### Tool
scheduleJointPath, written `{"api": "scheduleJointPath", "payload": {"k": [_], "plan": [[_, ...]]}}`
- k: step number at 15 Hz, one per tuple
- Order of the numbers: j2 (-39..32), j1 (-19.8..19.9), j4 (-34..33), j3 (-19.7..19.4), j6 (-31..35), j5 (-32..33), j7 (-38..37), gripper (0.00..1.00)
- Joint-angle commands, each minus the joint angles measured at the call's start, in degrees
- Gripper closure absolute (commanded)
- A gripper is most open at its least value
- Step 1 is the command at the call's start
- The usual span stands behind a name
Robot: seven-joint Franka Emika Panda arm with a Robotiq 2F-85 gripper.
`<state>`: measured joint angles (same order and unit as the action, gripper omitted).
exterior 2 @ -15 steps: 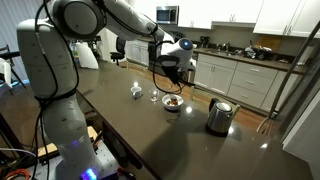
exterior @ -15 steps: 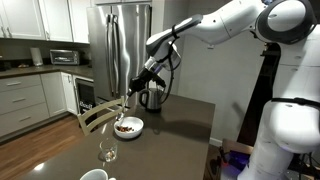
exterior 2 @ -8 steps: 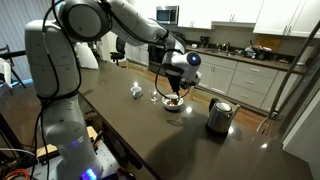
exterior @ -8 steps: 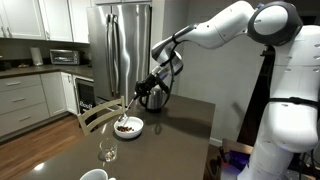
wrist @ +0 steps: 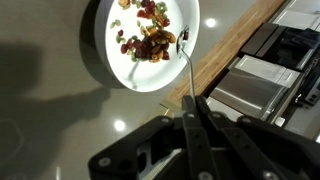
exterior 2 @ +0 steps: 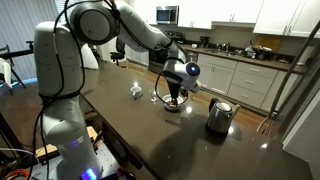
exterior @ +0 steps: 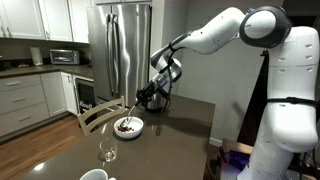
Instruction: Use the spoon to put some of the contents in the white bowl into the glass
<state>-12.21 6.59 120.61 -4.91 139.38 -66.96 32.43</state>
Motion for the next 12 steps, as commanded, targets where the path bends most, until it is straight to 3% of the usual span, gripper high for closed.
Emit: {"api": "scheduleJointPath", "payload": {"k": [1,12], "plan": [[0.1,0.0,0.4,0.6,3.3,-0.7,1.9,0.95],[0.8,0.5,3.6,0.6,5.3,-2.2,2.1,0.95]]}}
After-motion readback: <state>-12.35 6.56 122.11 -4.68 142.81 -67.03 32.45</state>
